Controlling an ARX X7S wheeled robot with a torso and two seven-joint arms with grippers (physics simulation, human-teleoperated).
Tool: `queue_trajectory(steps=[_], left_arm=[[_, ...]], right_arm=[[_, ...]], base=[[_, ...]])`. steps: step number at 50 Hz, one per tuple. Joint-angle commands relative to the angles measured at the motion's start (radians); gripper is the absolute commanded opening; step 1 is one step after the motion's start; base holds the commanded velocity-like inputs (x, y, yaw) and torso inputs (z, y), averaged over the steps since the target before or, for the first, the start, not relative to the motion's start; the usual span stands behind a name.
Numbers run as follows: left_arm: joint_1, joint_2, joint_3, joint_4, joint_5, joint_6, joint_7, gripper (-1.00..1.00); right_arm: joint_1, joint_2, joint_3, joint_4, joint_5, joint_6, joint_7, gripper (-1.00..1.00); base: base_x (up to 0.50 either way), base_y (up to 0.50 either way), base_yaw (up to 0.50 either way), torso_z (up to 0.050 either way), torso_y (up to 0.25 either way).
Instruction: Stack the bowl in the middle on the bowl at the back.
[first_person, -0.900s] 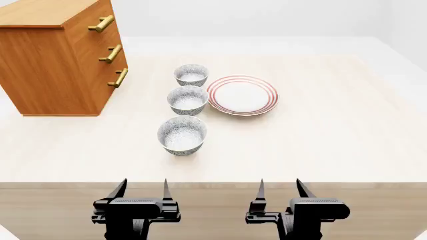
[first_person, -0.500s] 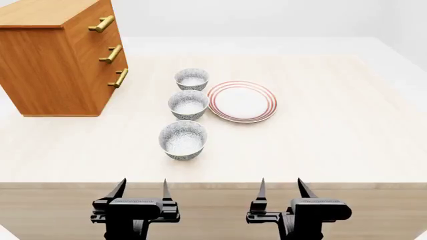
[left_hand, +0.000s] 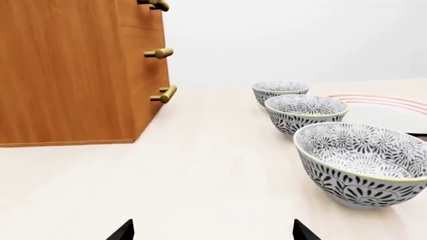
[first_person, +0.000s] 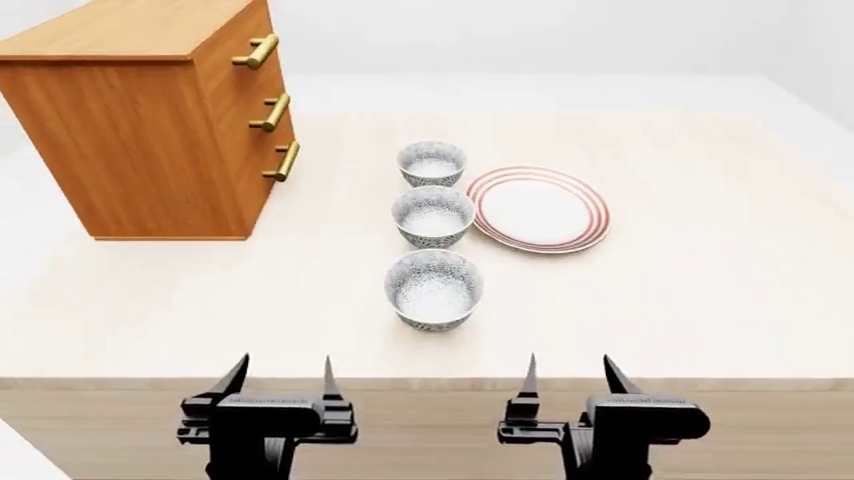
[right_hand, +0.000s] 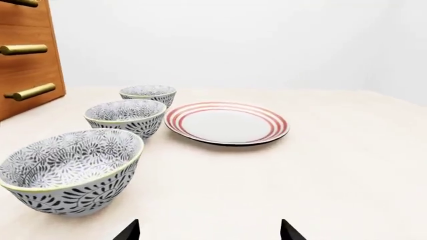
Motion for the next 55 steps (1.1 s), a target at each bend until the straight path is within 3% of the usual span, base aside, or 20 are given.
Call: queue_trajectory(steps=[1,7,16,22,33,55], left_arm=[[-0.022,-0.03,0.026,0.056,-0.014,-0.039,0.009,1.0],[-0.077,-0.063,0.052,0.084,-0.002,-0.021,0.042,1.0],[-0.235,-0.117,0.071,0.207,-0.096,-0.322,0.144,1.0],[-0.325,-0.143,0.09,0.198,-0.11,-0.372,0.189,1.0],[-0.444,-0.151,0.09,0.202,-0.162,-0.547,0.213,1.0],[-0.608,-0.144,0.09,0.177,-0.18,-0.697,0.182,1.0]], right_arm=[[0.021,0.016,0.019,-0.098,0.032,0.144,0.049,1.0],[0.056,0.048,0.026,-0.207,0.073,0.261,0.035,1.0],[0.166,0.123,0.033,-0.377,0.152,0.527,-0.011,1.0],[0.244,0.16,0.048,-0.434,0.202,0.668,-0.029,1.0],[0.35,0.183,0.116,-0.467,0.289,0.814,-0.036,1.0],[0.539,0.27,0.095,-0.485,0.356,1.019,-0.07,1.0]], base=[[0.0,0.0,0.0,0.0,0.0],[0.0,0.0,0.0,0.0,0.0],[0.0,0.0,0.0,0.0,0.0],[0.0,0.0,0.0,0.0,0.0],[0.0,0.0,0.0,0.0,0.0],[0.0,0.0,0.0,0.0,0.0]])
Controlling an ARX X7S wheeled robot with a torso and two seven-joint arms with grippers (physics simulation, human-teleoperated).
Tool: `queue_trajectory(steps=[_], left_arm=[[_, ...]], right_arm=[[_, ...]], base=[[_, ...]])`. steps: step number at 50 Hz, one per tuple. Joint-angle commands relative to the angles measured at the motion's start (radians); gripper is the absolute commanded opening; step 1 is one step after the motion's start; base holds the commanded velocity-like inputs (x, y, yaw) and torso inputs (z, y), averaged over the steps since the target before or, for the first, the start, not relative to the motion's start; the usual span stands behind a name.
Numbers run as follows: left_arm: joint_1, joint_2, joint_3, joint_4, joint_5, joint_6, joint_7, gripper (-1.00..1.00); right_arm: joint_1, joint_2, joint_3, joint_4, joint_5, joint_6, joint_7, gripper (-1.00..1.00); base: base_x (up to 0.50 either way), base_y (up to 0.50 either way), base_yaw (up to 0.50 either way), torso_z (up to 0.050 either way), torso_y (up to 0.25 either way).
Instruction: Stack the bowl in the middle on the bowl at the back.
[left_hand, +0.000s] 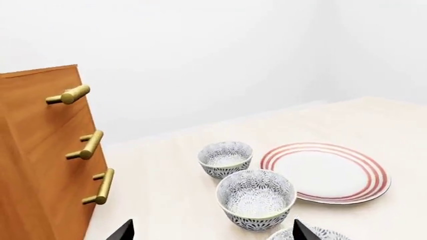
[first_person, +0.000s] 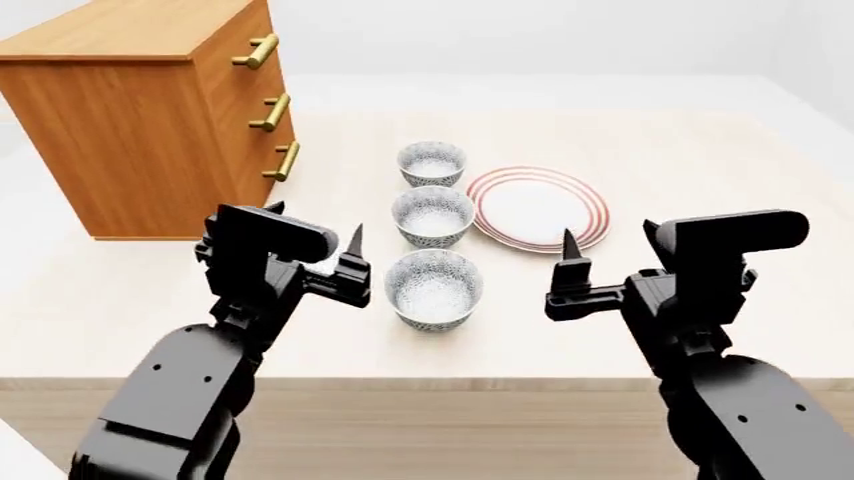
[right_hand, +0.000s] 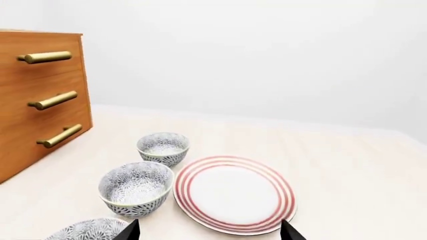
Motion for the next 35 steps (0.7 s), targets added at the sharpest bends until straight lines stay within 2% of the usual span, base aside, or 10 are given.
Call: queue_trajectory(steps=[1,6,35], left_arm=[[-0.08,0.002,0.002,-0.003,-0.013,-0.079,-0.011,1.0],[-0.093,0.007,-0.001,0.003,-0.022,-0.094,-0.017,1.0],[-0.096,-0.002,-0.001,0.018,-0.04,-0.098,-0.03,1.0]], right_arm=[[0.091,0.038,-0.011,-0.007,0.029,0.097,-0.012,1.0],[0.12,0.047,-0.014,-0.001,0.027,0.108,-0.008,1.0],[0.127,0.052,-0.023,0.002,0.032,0.103,0.001,1.0]], base=[[0.03,0.0,0.0,0.0,0.0],[0.26,0.0,0.0,0.0,0.0],[0.44,0.0,0.0,0.0,0.0]])
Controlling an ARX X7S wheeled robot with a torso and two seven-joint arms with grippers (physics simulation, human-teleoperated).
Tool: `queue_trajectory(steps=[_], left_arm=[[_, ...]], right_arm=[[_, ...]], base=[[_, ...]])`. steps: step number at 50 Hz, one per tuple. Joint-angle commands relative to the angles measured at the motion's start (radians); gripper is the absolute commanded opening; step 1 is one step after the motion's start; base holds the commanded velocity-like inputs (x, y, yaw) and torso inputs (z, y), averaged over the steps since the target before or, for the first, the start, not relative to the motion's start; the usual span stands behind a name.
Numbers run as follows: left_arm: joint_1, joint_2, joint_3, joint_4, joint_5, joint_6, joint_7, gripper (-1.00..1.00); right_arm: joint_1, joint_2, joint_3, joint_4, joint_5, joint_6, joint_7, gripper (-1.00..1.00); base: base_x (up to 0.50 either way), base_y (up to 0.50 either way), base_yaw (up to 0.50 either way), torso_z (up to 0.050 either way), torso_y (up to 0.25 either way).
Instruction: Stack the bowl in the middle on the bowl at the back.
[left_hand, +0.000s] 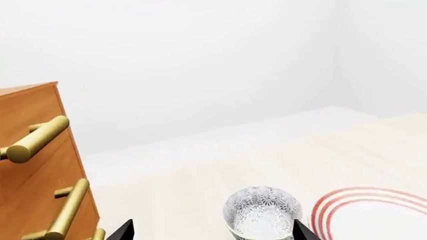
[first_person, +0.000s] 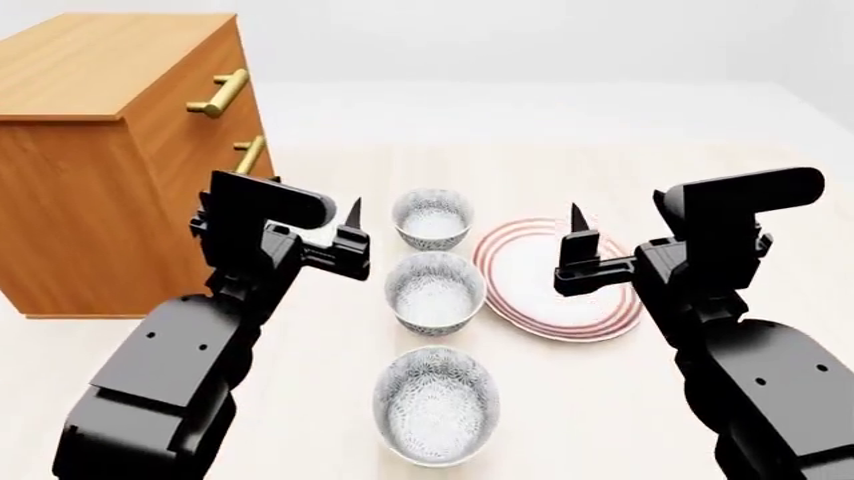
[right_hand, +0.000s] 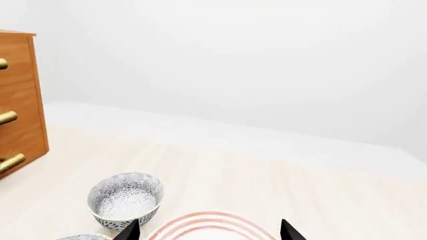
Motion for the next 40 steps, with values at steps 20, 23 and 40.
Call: queue_trajectory(steps=[20,23,40], left_arm=[[0.014,-0.017,-0.033,0.055,-0.04,-0.03,-0.022,1.0],[0.015,-0.019,-0.037,0.055,-0.044,-0.03,-0.022,1.0],[0.023,-0.03,-0.048,0.034,-0.053,-0.023,-0.027,1.0]], right_arm=[[0.063,-0.059,-0.01,-0.038,0.024,0.188,0.105,1.0],[0.093,-0.087,-0.005,-0.056,0.025,0.275,0.151,1.0],[0.217,-0.291,0.168,0.04,0.337,0.524,0.466,1.0]], base=[[0.09,0.0,0.0,0.0,0.001],[0.0,0.0,0.0,0.0,0.0],[0.0,0.0,0.0,0.0,0.0]])
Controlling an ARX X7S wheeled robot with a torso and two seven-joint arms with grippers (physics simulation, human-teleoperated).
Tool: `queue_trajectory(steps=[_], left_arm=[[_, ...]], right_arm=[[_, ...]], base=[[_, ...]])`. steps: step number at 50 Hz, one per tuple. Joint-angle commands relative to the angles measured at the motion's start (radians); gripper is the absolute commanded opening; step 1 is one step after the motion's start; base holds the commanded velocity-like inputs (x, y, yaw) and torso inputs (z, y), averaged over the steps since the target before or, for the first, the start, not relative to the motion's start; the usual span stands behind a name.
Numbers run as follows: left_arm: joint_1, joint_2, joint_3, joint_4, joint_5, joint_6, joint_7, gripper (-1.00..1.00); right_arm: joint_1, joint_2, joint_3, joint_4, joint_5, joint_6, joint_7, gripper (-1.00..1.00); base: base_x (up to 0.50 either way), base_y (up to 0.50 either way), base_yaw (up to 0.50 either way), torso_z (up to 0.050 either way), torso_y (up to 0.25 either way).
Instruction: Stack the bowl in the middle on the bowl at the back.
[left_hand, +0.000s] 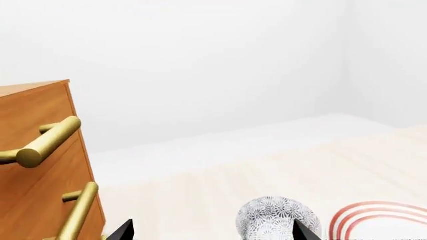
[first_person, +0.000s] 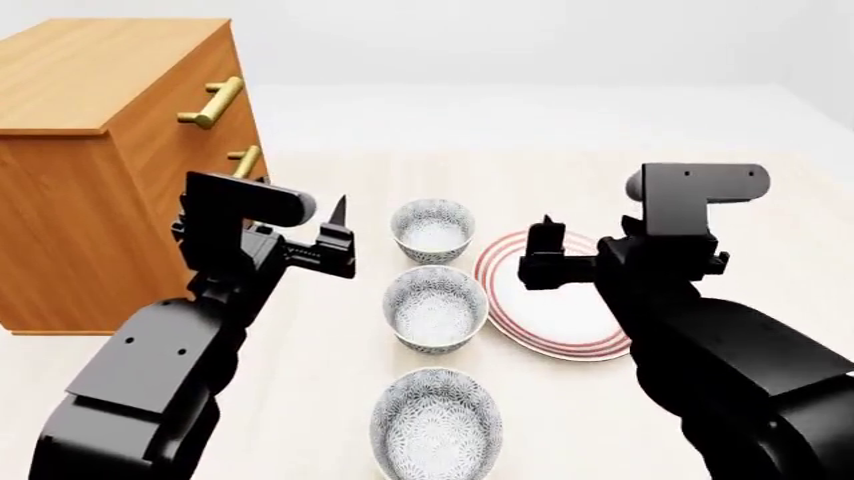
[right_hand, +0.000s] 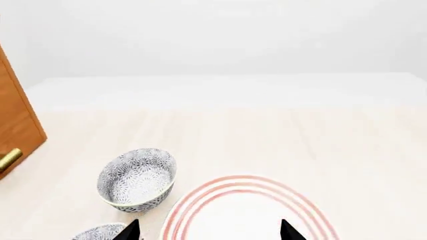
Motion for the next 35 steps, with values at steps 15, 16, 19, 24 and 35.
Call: queue_trajectory(steps=[15,16,19,24,35], left_arm=[[0.017,-0.014,-0.01,0.001,-0.015,-0.002,-0.012,1.0],[0.017,-0.014,-0.01,0.001,-0.016,-0.002,-0.012,1.0],[0.015,-0.014,-0.012,0.002,-0.018,-0.005,-0.015,1.0],[0.015,-0.015,-0.013,-0.002,-0.019,-0.003,-0.018,1.0],[0.012,-0.02,-0.012,-0.006,-0.021,-0.001,-0.023,1.0]], right_arm=[[0.06,-0.12,0.073,0.131,0.352,0.074,0.371,1.0],[0.062,-0.124,0.071,0.135,0.355,0.073,0.375,1.0],[0.061,-0.129,0.055,0.149,0.359,0.061,0.383,1.0],[0.063,-0.146,0.049,0.177,0.386,0.067,0.41,1.0],[0.077,-0.159,0.063,0.27,0.542,0.054,0.566,1.0]], base=[[0.0,0.0,0.0,0.0,0.0],[0.0,0.0,0.0,0.0,0.0],[0.0,0.0,0.0,0.0,0.0],[0.0,0.0,0.0,0.0,0.0],[0.0,0.0,0.0,0.0,0.0]])
